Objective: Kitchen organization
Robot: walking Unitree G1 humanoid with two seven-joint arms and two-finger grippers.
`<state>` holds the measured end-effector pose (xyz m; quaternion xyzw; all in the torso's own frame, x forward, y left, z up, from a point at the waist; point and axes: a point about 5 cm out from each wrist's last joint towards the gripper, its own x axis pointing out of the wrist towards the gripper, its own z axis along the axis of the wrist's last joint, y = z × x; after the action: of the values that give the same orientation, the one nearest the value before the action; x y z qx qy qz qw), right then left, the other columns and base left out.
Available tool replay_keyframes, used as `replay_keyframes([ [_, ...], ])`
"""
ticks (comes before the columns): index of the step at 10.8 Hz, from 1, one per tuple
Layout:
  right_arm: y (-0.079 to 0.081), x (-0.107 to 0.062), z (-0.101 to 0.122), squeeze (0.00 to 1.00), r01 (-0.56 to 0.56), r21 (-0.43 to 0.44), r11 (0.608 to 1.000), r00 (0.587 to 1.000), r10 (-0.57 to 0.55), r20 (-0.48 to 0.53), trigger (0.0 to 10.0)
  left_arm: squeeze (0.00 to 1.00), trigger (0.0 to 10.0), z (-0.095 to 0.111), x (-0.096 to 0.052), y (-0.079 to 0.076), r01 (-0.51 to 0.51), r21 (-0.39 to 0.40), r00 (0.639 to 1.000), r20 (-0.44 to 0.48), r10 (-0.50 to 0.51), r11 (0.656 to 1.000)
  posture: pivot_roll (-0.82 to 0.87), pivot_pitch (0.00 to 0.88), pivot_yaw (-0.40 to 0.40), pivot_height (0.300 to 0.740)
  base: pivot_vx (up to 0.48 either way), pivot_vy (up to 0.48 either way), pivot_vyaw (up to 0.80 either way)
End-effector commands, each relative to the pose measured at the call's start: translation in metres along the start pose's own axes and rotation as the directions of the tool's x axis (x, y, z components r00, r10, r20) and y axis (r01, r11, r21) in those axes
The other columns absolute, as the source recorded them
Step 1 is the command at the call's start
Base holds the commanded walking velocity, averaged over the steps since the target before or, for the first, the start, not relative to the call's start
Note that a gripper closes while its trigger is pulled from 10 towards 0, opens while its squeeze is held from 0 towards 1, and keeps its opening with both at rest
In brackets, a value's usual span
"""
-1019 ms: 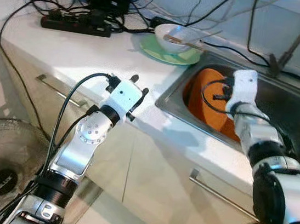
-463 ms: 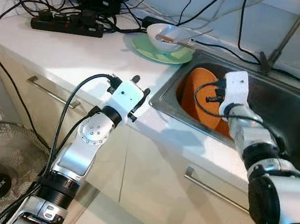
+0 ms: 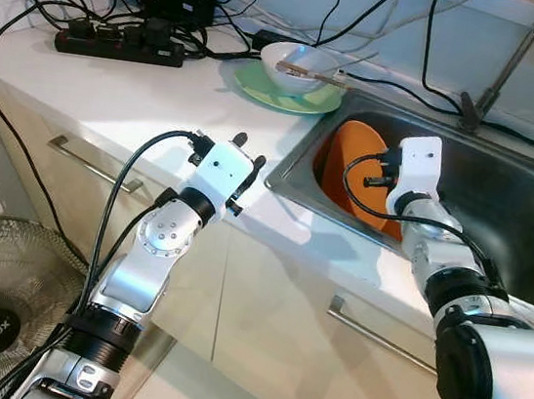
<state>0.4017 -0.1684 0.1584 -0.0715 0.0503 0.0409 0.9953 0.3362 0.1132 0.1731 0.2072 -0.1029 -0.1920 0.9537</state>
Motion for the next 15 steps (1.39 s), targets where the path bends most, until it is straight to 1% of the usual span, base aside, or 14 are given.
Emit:
replay_keyframes([
  [1,0.0074,-0.002,-0.0108,0.0,-0.03,0.005,1.0,0.999,0.031,-0.03,10.0,0.0,10.0,0.0037,0.0011,-0.0001,-0.002,0.001,1.0,0.021,0.002,1.0,0.25,0.017,-0.066,0.725,0.0,0.0,0.0],
  [2,0.0076,-0.0022,-0.0114,0.0,-0.03,0.006,1.0,0.999,0.03,-0.031,10.0,0.0,10.0,0.0035,0.0011,-0.0003,-0.002,0.0,1.0,0.02,0.002,1.0,0.25,0.017,-0.066,0.725,0.0,0.0,0.0],
  [3,0.0086,-0.0032,-0.0176,0.0,-0.02,-0.022,1.0,0.997,0.018,-0.069,10.0,0.0,10.0,0.0025,0.001,-0.001,-0.001,-0.001,1.0,0.014,0.001,1.0,0.25,0.025,-0.068,0.725,0.0,0.0,0.0],
  [5,0.0133,-0.0035,-0.0205,0.0,-0.028,-0.003,1.0,0.996,0.027,-0.079,10.0,0.0,10.0,0.0019,0.0005,0.0003,-0.007,0.001,1.0,0.01,0.007,1.0,0.26,0.03,-0.071,0.725,0.0,0.0,0.0],
  [6,0.0165,-0.0028,-0.019,0.64,-0.041,-0.001,0.999,0.996,0.041,-0.075,10.0,0.0,10.0,0.0012,-0.0001,0.0019,-0.012,0.004,1.0,0.008,0.012,1.0,0.26,0.033,-0.072,0.725,0.0,0.0,0.0],
  [7,0.0167,-0.0026,-0.0186,0.75,-0.039,-0.006,0.999,0.996,0.038,-0.077,10.0,0.0,10.0,0.001,0.0,0.0021,-0.013,0.004,1.0,0.006,0.013,1.0,0.26,0.034,-0.073,0.725,0.0,0.0,0.0],
  [8,0.017,-0.0024,-0.0182,0.0,-0.04,-0.01,0.999,0.996,0.039,-0.077,10.0,0.0,10.0,0.0008,-0.0001,0.002,-0.013,0.005,1.0,0.005,0.013,1.0,0.26,0.035,-0.074,0.725,0.0,0.0,0.0],
  [11,0.0172,-0.0023,-0.0178,0.0,-0.04,-0.012,0.999,0.996,0.039,-0.076,10.0,0.0,10.0,0.0005,-0.0005,0.0012,-0.009,0.005,1.0,0.003,0.009,1.0,0.26,0.035,-0.073,0.725,0.0,0.0,0.0],
  [12,0.0172,-0.0023,-0.0179,1.0,-0.041,-0.011,0.999,0.996,0.04,-0.077,10.0,0.0,10.0,0.0003,-0.0005,0.0009,-0.008,0.005,1.0,0.002,0.008,1.0,0.26,0.036,-0.073,0.725,0.0,0.0,0.0],
  [13,0.0155,-0.0023,-0.0175,1.0,-0.032,-0.018,0.999,0.997,0.03,-0.075,10.0,0.0,10.0,0.0,-0.0006,0.0004,-0.006,0.005,1.0,0.0,0.006,1.0,0.26,0.037,-0.072,0.725,0.0,0.0,0.0],
  [14,0.0138,-0.0021,-0.0164,0.0,-0.023,-0.02,1.0,0.997,0.022,-0.072,10.0,0.0,10.0,-0.0001,-0.0005,-0.0001,-0.005,0.004,1.0,0.0,0.005,1.0,0.26,0.037,-0.073,0.725,0.0,0.0,0.0],
  [15,0.0129,-0.002,-0.0158,0.0,-0.02,-0.019,1.0,0.997,0.018,-0.07,10.0,0.0,10.0,-0.0002,-0.0004,-0.0004,-0.005,0.004,1.0,0.0,0.005,1.0,0.26,0.037,-0.073,0.725,0.0,0.0,0.0],
])
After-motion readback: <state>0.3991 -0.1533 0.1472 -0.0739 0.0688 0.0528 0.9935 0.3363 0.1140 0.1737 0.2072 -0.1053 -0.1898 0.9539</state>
